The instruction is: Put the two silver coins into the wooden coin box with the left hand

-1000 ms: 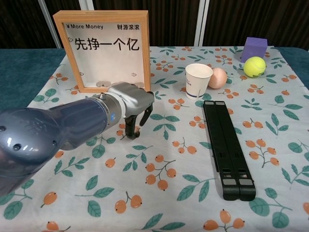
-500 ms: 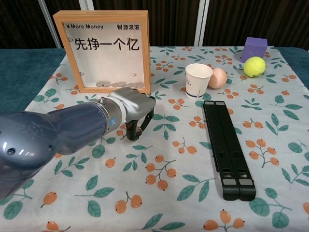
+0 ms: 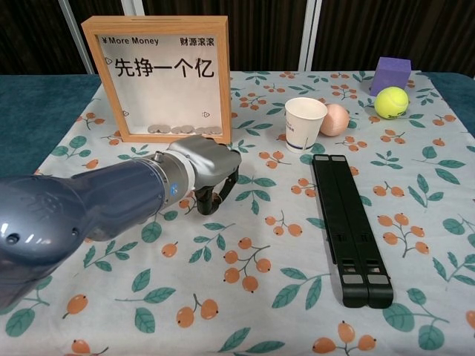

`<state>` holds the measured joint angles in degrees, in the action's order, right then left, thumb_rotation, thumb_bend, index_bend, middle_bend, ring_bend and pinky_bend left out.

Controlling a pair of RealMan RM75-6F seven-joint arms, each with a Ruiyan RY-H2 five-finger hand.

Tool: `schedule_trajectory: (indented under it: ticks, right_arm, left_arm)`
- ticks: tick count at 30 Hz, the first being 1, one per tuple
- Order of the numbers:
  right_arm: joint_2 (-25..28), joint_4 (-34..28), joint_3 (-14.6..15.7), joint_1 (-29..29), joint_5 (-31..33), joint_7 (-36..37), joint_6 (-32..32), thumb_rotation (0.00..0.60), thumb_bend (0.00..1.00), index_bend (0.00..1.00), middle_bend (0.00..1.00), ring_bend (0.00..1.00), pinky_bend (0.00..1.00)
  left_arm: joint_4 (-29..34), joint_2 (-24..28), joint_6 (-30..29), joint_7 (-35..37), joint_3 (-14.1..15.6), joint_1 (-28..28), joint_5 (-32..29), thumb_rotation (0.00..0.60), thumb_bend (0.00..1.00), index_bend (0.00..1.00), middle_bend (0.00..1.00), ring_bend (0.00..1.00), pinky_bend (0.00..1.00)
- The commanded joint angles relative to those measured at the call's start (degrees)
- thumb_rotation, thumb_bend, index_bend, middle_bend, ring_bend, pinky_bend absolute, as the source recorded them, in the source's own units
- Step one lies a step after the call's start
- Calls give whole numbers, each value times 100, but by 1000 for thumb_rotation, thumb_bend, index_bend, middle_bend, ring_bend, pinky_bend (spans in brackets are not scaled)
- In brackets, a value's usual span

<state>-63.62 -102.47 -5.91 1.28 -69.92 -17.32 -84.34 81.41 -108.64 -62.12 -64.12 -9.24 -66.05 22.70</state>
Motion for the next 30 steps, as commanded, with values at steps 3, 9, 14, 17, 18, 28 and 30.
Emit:
schedule_trajectory:
  ticks: [3,9,14,17,18,28,30]
  right_arm:
    - [2,-5,4,1,12,-18,3,600,406,96,45,26,0]
    - [1,-2,4,4,17,-21,4,600,406,96,45,27,0]
    - [-9,1,5,6,16,-40,-7,600,407,96,45,27,0]
    - [-15,-2,5,5,24,-49,-11,600,406,96,45,26,0]
    - [-19,-2,6,6,27,-55,-9,600,406,96,45,26,0]
    - [-37,8,8,14,15,-95,-26,600,407,96,45,26,0]
    - [-38,12,10,15,1,-95,-31,600,407,96,46,26,0]
  left_arm:
    - [90,48,-26,37,-71,14,-13,600,574,636,60,0,0]
    - [470,286,-189,63,-313,-23,-13,600,609,650,67,0,0]
    - [1017,688,-467,64,-778,-136,-44,600,608,661,80,0,0]
    - [1309,928,-561,29,-1088,-242,-189,600,608,671,90,0,0]
    - [1396,1007,-585,8,-1186,-283,-256,600,607,673,91,0,0]
    - [2024,1544,-998,-129,-2135,-798,-968,600,603,680,97,0,0]
    - [2043,1610,-1005,-168,-2239,-882,-1090,600,603,680,96,0,0]
